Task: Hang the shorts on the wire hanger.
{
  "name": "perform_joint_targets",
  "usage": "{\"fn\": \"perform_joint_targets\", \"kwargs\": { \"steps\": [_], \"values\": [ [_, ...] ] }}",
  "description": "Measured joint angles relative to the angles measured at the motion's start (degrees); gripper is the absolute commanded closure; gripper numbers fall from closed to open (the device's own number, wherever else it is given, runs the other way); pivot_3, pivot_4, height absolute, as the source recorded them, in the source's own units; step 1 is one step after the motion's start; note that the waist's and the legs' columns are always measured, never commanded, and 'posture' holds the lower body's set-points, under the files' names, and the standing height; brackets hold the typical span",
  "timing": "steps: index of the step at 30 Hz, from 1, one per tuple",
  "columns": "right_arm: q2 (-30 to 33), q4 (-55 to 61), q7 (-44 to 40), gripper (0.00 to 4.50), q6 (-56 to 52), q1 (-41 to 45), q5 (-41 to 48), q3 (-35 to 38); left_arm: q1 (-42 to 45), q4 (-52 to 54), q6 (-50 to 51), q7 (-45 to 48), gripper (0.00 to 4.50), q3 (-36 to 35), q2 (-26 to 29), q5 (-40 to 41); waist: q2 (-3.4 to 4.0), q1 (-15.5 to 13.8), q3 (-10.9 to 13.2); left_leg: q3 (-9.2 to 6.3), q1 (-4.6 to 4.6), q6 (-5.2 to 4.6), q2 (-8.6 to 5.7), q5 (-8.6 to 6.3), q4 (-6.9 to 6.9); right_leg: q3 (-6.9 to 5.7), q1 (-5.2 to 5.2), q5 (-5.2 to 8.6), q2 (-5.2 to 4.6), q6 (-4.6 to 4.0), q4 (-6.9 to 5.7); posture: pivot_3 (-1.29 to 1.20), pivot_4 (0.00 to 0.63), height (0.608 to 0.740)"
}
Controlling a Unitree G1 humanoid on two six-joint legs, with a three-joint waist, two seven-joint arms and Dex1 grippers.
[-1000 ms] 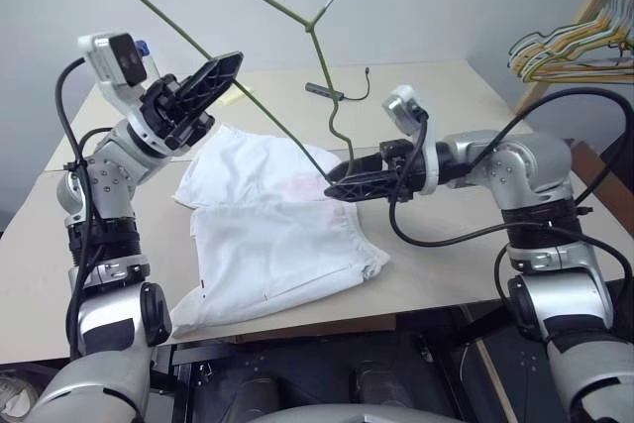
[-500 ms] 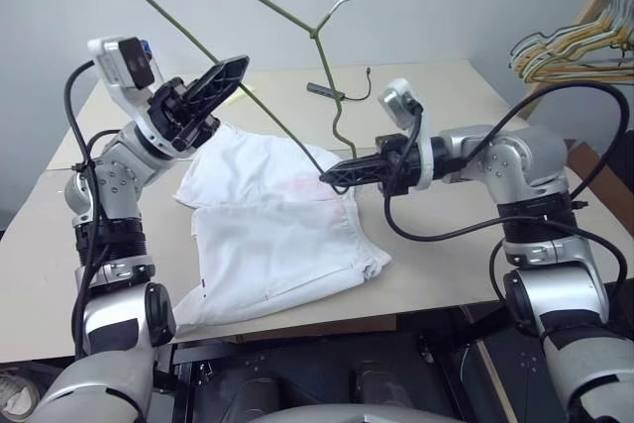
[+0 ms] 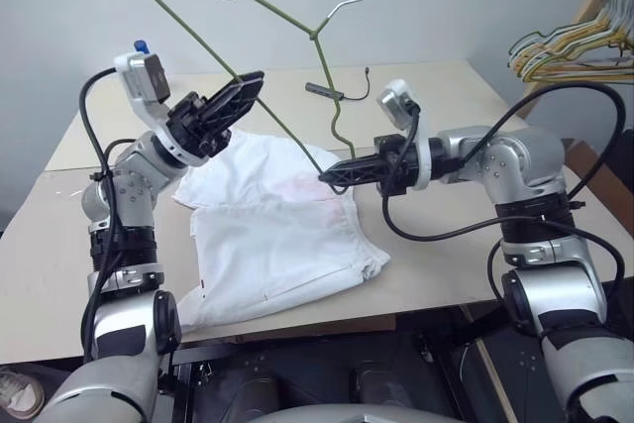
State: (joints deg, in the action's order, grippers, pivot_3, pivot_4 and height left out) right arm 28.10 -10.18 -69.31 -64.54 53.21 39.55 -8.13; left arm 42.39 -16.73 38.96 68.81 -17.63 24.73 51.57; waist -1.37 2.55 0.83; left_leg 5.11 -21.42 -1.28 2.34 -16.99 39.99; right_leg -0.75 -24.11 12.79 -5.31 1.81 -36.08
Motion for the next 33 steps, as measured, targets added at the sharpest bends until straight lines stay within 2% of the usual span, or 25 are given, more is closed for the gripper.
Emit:
{"fn": "perform_joint_targets", "kwargs": {
  "steps": [3,4,8,11,15,19,23,26,33],
  "values": [
    [-0.2,-0.3,0.0,4.50,0.1,0.0,0.0,0.3,-0.1,0.0,0.0,-1.1,0.14,1.2,0.9,-2.0,0.00,0.0,0.0,-0.01,0.00,0.00,0.00,0.00,0.00,0.00,0.00,0.00,0.00,0.00,0.00,0.00,0.000,0.740],
    [-0.3,-0.5,0.2,4.50,0.1,0.0,0.0,0.7,-0.4,0.0,-0.2,-1.9,0.02,1.6,1.5,-2.9,0.00,0.0,0.0,0.00,0.01,0.00,-0.01,0.00,-0.01,0.00,0.00,0.00,0.00,0.00,0.00,0.00,0.000,0.740],
    [-0.3,-0.7,2.1,4.50,0.1,0.1,0.0,2.7,-4.4,0.3,-2.0,-4.2,0.02,2.1,3.7,-6.9,0.00,0.2,0.0,0.03,0.01,0.00,0.02,0.00,-0.03,0.01,-0.03,0.00,0.01,0.00,-0.01,-0.01,0.000,0.740],
    [0.9,-1.4,6.4,4.50,-0.7,0.1,-0.3,4.9,-11.1,2.9,-5.2,-2.7,0.02,3.3,8.6,-11.0,0.02,0.3,0.0,0.08,-0.01,0.02,0.06,0.01,-0.06,0.02,-0.09,0.00,0.02,-0.01,-0.02,0.00,0.000,0.740],
    [8.6,-1.4,8.0,4.50,-4.9,-3.2,-0.8,5.4,-19.9,8.1,-11.3,-0.9,0.02,8.0,17.2,-20.4,0.04,-0.6,0.0,0.31,-0.13,-0.02,0.04,-0.02,-0.06,-0.12,-0.07,0.00,-0.06,-0.02,0.12,0.00,0.000,0.740],
    [17.3,-1.3,6.1,4.50,-11.1,-9.7,-0.6,3.3,-25.6,14.7,-16.4,1.0,0.02,11.8,22.3,-26.4,0.06,-1.8,0.0,0.38,-0.19,-0.12,0.02,-0.09,-0.05,-0.12,-0.14,0.01,-0.16,-0.02,0.13,0.00,0.000,0.740],
    [26.8,-3.0,-3.8,4.50,-13.4,-16.2,0.6,-1.0,-27.6,19.3,-19.3,1.1,0.02,14.5,23.3,-29.9,0.16,-2.1,0.1,0.41,-0.15,-0.18,0.02,-0.12,-0.04,-0.10,-0.11,0.01,-0.13,-0.02,0.14,-0.02,0.000,0.740],
    [31.1,-6.6,-10.6,4.50,-12.1,-18.7,-0.2,-4.9,-27.4,19.9,-20.3,0.0,0.02,16.4,22.7,-31.8,0.17,-1.6,0.1,0.42,0.01,-0.20,0.06,-0.13,-0.05,-0.02,-0.03,0.01,-0.04,-0.02,0.12,-0.03,0.000,0.740],
    [32.0,-17.6,-16.6,4.50,-4.6,-20.0,-7.5,-12.0,-26.0,19.8,-21.9,0.3,0.02,19.7,21.4,-33.6,0.21,-0.2,0.1,0.43,0.03,-0.20,0.08,-0.13,-0.06,0.06,-0.06,0.01,0.03,-0.02,0.09,-0.02,0.000,0.740]
  ]
}}
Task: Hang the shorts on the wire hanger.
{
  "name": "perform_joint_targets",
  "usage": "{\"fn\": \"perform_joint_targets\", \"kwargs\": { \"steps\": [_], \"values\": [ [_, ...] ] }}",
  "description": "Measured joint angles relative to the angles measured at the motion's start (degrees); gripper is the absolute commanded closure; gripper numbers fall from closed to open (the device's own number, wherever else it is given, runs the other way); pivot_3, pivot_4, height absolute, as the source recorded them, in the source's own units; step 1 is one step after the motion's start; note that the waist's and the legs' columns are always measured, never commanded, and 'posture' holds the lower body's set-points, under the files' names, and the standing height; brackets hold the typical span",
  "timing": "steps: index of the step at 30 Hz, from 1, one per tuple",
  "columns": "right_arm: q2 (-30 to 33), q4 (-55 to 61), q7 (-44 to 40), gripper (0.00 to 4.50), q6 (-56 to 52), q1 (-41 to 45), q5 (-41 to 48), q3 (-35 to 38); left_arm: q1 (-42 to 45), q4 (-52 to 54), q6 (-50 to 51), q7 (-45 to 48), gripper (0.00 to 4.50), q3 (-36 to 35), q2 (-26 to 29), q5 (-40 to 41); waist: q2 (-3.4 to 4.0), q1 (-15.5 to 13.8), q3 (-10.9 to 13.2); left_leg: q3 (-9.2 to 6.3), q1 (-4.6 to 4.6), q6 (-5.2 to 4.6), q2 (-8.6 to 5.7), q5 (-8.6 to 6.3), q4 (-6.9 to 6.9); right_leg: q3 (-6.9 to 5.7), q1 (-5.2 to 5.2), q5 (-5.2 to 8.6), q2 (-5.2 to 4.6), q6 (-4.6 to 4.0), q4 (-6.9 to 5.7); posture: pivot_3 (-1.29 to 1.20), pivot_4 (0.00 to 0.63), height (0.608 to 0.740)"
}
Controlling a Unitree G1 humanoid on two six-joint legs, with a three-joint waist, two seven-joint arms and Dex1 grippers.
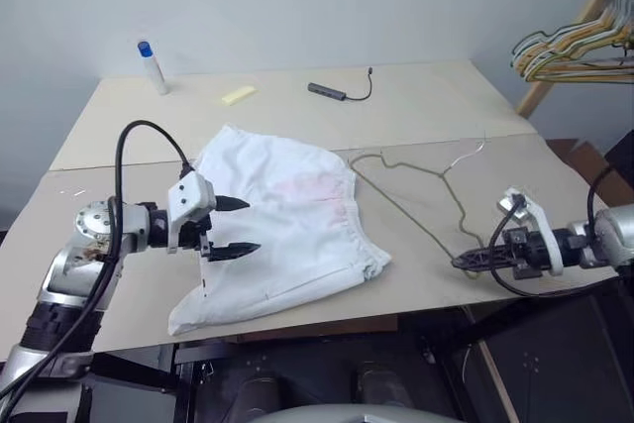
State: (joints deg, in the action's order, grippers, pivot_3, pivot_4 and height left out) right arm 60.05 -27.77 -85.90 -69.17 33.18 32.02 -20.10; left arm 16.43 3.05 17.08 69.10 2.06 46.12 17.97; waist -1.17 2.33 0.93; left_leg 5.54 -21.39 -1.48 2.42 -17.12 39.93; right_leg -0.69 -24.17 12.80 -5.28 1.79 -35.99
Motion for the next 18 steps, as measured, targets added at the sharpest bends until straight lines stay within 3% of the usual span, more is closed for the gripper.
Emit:
{"fn": "perform_joint_targets", "kwargs": {
  "steps": [6,18],
  "values": [
    [-3.9,-8.6,-0.3,4.50,3.6,0.4,-5.0,-0.7,0.1,0.0,0.4,0.4,0.02,0.5,-0.2,0.3,0.00,0.1,0.0,0.00,0.02,0.00,0.00,0.00,0.03,0.00,0.03,0.00,0.00,0.00,-0.01,-0.02,0.000,0.740],
    [-7.8,-10.5,-1.7,4.50,5.0,2.2,-7.2,-0.5,0.5,0.1,1.0,0.0,0.02,0.1,-0.4,1.3,0.01,-0.2,0.0,-0.08,0.00,0.00,-0.02,0.00,0.05,0.00,0.04,0.00,-0.02,0.01,-0.02,0.00,0.000,0.740]
  ]
}}
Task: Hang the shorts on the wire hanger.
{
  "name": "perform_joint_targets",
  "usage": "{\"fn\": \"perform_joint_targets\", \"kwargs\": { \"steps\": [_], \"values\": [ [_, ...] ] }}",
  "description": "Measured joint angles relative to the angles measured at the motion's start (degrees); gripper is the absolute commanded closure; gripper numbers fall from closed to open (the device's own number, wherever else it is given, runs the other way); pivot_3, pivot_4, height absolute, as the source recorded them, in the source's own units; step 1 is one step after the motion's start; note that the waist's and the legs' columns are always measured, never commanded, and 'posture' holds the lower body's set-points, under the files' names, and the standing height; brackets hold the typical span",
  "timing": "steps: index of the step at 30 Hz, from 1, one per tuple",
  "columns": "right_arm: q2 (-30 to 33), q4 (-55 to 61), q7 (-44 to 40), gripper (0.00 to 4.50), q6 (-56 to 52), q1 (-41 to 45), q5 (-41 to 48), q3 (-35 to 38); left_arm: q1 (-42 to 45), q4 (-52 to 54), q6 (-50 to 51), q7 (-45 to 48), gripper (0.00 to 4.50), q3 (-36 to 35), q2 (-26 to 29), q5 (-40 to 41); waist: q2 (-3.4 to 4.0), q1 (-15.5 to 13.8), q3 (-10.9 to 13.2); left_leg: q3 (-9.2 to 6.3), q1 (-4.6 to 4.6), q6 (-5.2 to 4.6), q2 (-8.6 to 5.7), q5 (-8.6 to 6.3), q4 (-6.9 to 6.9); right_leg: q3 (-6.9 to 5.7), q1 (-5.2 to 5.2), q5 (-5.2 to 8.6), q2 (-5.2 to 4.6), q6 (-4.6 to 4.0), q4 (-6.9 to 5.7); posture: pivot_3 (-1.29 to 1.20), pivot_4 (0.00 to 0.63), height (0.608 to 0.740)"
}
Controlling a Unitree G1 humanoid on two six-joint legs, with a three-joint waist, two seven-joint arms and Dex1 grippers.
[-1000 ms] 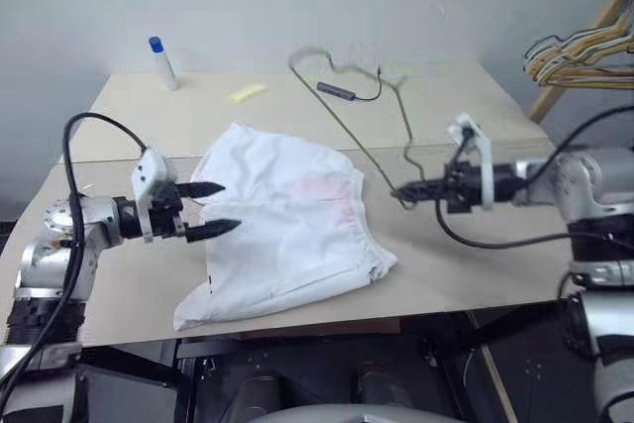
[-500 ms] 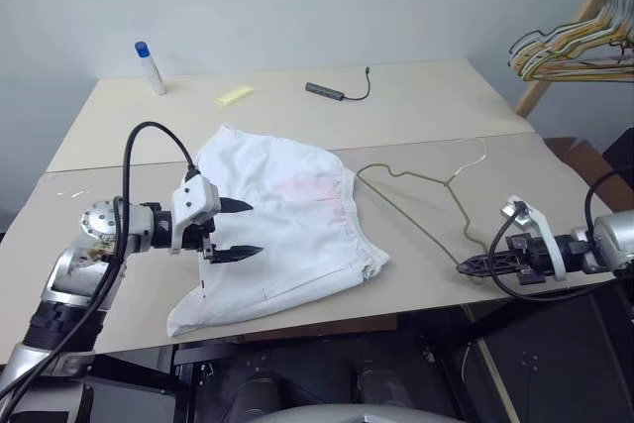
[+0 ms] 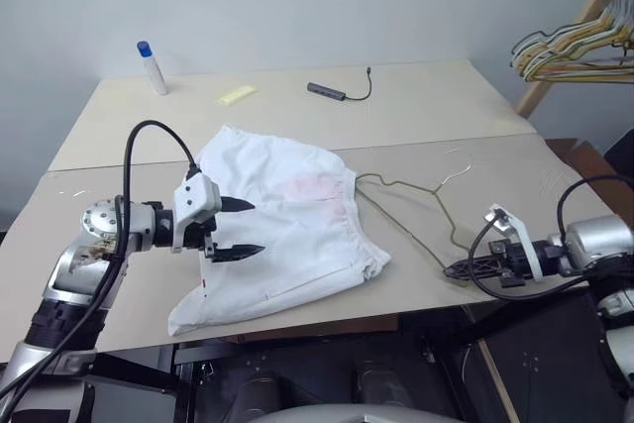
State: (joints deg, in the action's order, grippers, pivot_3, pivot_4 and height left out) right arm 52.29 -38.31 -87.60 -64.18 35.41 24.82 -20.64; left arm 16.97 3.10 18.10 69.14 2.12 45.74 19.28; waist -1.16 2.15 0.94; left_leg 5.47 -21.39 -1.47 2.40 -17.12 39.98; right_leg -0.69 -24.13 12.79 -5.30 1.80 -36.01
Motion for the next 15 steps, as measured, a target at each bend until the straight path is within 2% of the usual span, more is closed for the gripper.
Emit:
{"fn": "perform_joint_targets", "kwargs": {
  "steps": [8,15],
  "values": [
    [1.6,5.5,-1.1,4.50,0.1,-0.9,1.5,-0.4,-1.2,0.1,0.0,-0.4,0.02,-0.1,0.0,0.0,0.01,-0.4,0.0,-0.03,0.01,0.00,0.01,0.00,0.00,0.00,-0.01,0.00,0.01,0.00,-0.02,0.02,0.000,0.740],
    [1.9,7.2,-1.2,4.50,1.7,0.3,1.6,-6.0,-1.8,0.5,-0.1,-1.1,0.02,-0.2,0.0,-0.1,0.01,-1.1,0.0,0.00,0.04,0.00,0.01,0.00,0.01,0.01,-0.01,0.00,0.02,-0.01,-0.04,0.04,0.000,0.740]
  ]
}}
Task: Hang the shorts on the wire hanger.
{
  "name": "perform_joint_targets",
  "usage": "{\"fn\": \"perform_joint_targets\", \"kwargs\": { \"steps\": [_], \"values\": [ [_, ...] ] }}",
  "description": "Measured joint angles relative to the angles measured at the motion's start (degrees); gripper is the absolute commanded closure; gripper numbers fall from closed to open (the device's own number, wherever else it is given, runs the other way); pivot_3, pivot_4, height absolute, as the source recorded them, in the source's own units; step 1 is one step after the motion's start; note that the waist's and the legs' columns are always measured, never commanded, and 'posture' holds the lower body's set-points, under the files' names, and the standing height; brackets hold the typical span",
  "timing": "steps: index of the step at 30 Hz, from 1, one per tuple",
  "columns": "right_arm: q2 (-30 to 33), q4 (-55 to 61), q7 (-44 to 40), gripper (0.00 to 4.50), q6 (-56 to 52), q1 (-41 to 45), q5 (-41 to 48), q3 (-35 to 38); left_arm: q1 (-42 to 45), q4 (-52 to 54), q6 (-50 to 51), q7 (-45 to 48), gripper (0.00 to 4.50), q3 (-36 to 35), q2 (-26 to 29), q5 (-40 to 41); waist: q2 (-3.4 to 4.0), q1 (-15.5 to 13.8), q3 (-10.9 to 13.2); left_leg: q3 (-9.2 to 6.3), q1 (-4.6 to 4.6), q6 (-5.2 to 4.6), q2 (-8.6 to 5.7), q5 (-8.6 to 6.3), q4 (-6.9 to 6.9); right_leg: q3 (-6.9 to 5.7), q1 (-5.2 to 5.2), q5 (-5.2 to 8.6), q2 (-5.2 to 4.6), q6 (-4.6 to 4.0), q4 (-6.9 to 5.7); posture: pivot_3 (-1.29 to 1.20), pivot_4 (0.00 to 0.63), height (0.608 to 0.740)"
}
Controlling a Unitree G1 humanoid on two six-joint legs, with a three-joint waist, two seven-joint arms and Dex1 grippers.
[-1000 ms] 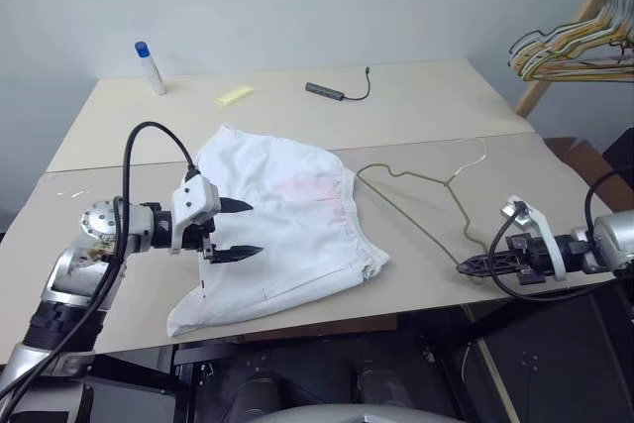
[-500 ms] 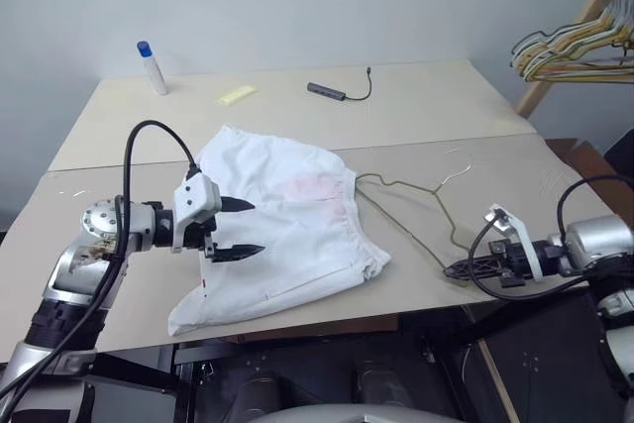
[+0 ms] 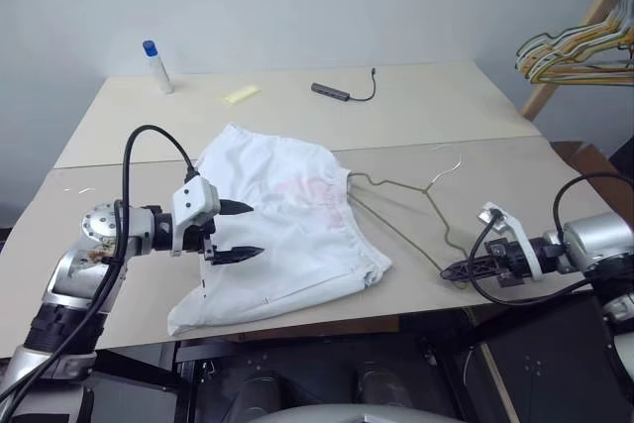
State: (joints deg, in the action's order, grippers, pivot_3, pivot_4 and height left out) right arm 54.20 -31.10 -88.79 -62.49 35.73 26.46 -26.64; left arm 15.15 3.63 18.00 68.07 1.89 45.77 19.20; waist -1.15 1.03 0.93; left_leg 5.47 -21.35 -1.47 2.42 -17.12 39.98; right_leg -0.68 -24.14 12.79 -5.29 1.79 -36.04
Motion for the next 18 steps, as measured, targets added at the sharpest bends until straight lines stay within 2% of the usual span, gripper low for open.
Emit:
{"fn": "perform_joint_targets", "kwargs": {
  "steps": [11,18],
  "values": [
    [-5.4,-13.7,-0.1,4.50,6.6,11.0,-4.3,-7.2,-1.0,0.4,-0.5,-1.7,0.02,-0.1,-0.2,-0.9,0.00,-0.5,0.0,0.17,-0.03,0.02,-0.02,0.01,0.03,-0.03,0.01,0.00,-0.02,0.00,0.00,0.06,0.000,0.740],
    [-6.5,-15.0,-0.1,4.50,6.0,16.1,1.9,-13.5,-1.6,0.5,-0.5,-2.4,0.02,0.0,-0.7,-0.9,0.01,-0.5,0.0,0.15,-0.02,0.03,0.01,0.02,0.03,-0.03,-0.01,0.00,0.00,-0.01,-0.04,0.07,0.000,0.740]
  ]
}}
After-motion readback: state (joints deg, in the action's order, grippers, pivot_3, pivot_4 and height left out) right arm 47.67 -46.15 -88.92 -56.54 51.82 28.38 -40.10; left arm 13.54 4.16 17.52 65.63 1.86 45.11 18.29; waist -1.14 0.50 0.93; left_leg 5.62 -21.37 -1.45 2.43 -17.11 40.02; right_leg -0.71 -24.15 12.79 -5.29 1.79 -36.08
